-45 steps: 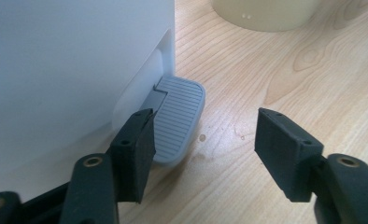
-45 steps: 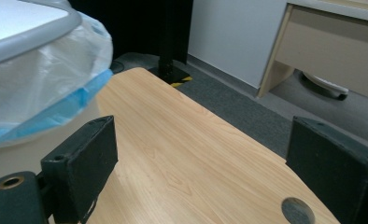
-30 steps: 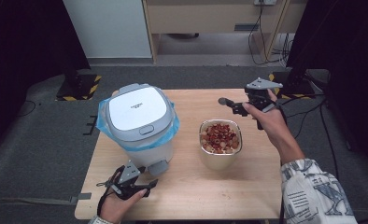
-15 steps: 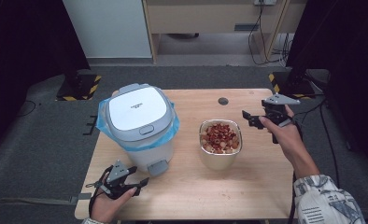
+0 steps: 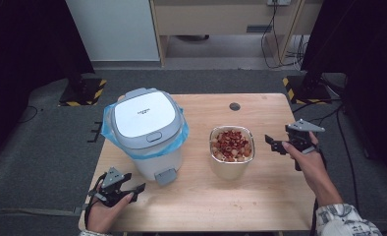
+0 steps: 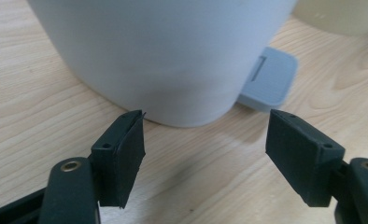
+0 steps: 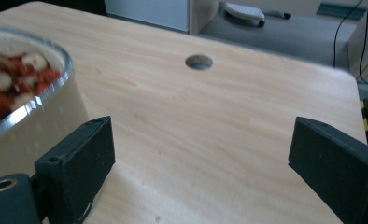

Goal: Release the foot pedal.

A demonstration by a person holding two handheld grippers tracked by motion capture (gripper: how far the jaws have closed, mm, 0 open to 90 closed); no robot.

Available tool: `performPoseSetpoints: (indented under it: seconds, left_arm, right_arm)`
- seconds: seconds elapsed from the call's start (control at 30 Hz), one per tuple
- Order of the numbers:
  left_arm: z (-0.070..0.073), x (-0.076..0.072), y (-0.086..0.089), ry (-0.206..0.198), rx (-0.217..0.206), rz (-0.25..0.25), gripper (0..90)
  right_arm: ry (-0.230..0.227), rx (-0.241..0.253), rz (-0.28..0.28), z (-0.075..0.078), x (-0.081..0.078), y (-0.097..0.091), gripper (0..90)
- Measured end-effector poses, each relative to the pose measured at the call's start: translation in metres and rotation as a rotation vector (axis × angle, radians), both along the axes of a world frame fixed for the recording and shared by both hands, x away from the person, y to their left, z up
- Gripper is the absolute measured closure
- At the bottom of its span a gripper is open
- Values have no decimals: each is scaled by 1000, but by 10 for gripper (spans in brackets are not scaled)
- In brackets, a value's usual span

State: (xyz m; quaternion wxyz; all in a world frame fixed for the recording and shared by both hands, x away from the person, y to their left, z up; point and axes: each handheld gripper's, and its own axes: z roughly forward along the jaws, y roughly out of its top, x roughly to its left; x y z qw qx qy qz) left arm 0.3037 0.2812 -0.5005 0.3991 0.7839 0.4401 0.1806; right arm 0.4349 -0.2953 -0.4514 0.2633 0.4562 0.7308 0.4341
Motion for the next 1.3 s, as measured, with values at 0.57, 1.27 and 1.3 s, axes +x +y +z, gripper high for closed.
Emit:
performPoseSetpoints:
  seconds: [0.57,1.27,1.3]
  left_arm:
    - [-18,33,13,37,74,85,200]
    - [-32,48,31,70,121,173,161]
    - [-32,48,33,68,120,184,161]
  right_arm:
    - [173,-46,-101,-56,-14,-22,67]
    - [240,-114,-118,-88,-12,-14,62]
    - [246,-112,-115,-87,-13,-14,62]
